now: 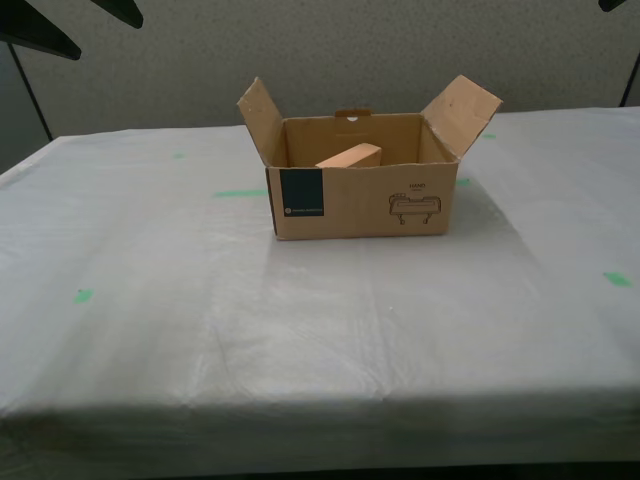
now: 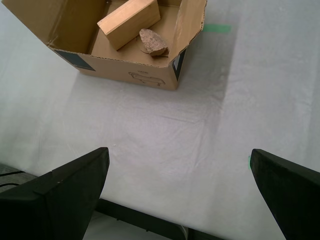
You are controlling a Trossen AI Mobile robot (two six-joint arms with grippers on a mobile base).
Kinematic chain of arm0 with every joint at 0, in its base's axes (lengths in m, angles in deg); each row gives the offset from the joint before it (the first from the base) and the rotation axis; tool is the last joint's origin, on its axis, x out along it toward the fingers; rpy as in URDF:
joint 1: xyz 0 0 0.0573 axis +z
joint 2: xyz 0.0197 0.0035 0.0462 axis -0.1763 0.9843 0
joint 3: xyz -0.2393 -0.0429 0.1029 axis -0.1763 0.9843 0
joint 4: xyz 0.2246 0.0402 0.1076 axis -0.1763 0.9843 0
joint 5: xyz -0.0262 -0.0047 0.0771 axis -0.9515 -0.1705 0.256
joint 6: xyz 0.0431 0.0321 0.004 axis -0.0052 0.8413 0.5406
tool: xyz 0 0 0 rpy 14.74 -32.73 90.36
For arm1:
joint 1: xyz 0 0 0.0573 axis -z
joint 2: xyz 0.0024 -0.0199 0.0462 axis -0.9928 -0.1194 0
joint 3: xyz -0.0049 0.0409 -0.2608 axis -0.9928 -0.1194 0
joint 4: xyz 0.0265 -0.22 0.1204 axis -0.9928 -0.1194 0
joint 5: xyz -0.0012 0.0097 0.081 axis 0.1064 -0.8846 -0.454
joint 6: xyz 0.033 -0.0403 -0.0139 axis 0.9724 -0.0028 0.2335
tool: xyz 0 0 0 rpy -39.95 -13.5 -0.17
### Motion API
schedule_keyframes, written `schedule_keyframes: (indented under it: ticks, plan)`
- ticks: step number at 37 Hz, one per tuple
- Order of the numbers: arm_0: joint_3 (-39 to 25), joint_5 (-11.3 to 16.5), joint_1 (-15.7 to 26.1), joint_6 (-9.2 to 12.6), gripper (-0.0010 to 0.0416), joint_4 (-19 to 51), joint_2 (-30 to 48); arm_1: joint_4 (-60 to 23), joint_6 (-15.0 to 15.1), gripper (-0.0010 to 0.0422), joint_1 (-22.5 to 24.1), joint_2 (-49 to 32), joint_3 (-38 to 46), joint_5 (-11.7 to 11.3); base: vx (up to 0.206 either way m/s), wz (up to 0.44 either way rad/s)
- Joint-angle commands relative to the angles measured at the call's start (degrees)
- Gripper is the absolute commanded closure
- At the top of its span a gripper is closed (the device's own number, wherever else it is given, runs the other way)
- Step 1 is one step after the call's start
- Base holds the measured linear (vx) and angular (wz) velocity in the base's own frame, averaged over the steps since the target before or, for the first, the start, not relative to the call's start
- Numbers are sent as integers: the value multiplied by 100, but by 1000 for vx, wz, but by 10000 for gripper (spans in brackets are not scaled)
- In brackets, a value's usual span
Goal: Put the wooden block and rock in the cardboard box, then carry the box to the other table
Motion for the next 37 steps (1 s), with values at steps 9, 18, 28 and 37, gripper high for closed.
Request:
schedule_keyframes:
  ticks: [9, 18, 28, 37]
  plan:
    - [-4, 13, 0, 2, 12, -2, 0, 4, 13, 76, 4, 2, 4, 15, 0, 0]
    - [-4, 13, 0, 0, 12, -2, 0, 4, 13, 76, 2, 2, 7, 15, 0, 0]
    - [-4, 13, 0, 2, 12, -2, 0, 4, 13, 76, 2, 2, 4, 15, 0, 0]
    - [-4, 13, 0, 2, 12, -2, 0, 4, 13, 76, 2, 2, 7, 15, 0, 0]
